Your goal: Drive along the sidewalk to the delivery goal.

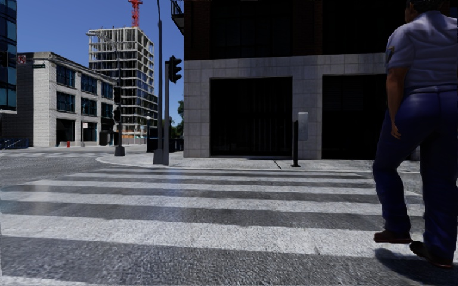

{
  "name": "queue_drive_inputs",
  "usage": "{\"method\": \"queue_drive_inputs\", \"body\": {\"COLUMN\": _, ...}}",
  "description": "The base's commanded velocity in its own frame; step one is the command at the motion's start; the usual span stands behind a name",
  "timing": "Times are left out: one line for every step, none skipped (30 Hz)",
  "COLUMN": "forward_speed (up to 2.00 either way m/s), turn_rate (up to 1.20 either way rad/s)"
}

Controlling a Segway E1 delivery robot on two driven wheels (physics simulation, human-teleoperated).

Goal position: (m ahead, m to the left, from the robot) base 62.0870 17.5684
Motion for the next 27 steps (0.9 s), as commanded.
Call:
{"method": "queue_drive_inputs", "body": {"forward_speed": 2.00, "turn_rate": 0.37}}
{"method": "queue_drive_inputs", "body": {"forward_speed": 2.00, "turn_rate": 0.37}}
{"method": "queue_drive_inputs", "body": {"forward_speed": 2.00, "turn_rate": 0.37}}
{"method": "queue_drive_inputs", "body": {"forward_speed": 2.00, "turn_rate": 0.37}}
{"method": "queue_drive_inputs", "body": {"forward_speed": 2.00, "turn_rate": 0.37}}
{"method": "queue_drive_inputs", "body": {"forward_speed": 2.00, "turn_rate": 0.37}}
{"method": "queue_drive_inputs", "body": {"forward_speed": 2.00, "turn_rate": 0.37}}
{"method": "queue_drive_inputs", "body": {"forward_speed": 2.00, "turn_rate": 0.37}}
{"method": "queue_drive_inputs", "body": {"forward_speed": 2.00, "turn_rate": 0.37}}
{"method": "queue_drive_inputs", "body": {"forward_speed": 2.00, "turn_rate": 0.37}}
{"method": "queue_drive_inputs", "body": {"forward_speed": 2.00, "turn_rate": 0.37}}
{"method": "queue_drive_inputs", "body": {"forward_speed": 2.00, "turn_rate": 0.37}}
{"method": "queue_drive_inputs", "body": {"forward_speed": 2.00, "turn_rate": 0.37}}
{"method": "queue_drive_inputs", "body": {"forward_speed": 2.00, "turn_rate": 0.37}}
{"method": "queue_drive_inputs", "body": {"forward_speed": 2.00, "turn_rate": 0.37}}
{"method": "queue_drive_inputs", "body": {"forward_speed": 2.00, "turn_rate": 0.37}}
{"method": "queue_drive_inputs", "body": {"forward_speed": 2.00, "turn_rate": 0.37}}
{"method": "queue_drive_inputs", "body": {"forward_speed": 2.00, "turn_rate": 0.37}}
{"method": "queue_drive_inputs", "body": {"forward_speed": 2.00, "turn_rate": 0.36}}
{"method": "queue_drive_inputs", "body": {"forward_speed": 2.00, "turn_rate": 0.00}}
{"method": "queue_drive_inputs", "body": {"forward_speed": 2.00, "turn_rate": 0.00}}
{"method": "queue_drive_inputs", "body": {"forward_speed": 2.00, "turn_rate": 0.00}}
{"method": "queue_drive_inputs", "body": {"forward_speed": 2.00, "turn_rate": 0.00}}
{"method": "queue_drive_inputs", "body": {"forward_speed": 2.00, "turn_rate": 0.00}}
{"method": "queue_drive_inputs", "body": {"forward_speed": 2.00, "turn_rate": 0.00}}
{"method": "queue_drive_inputs", "body": {"forward_speed": 2.00, "turn_rate": 0.00}}
{"method": "queue_drive_inputs", "body": {"forward_speed": 2.00, "turn_rate": 0.00}}
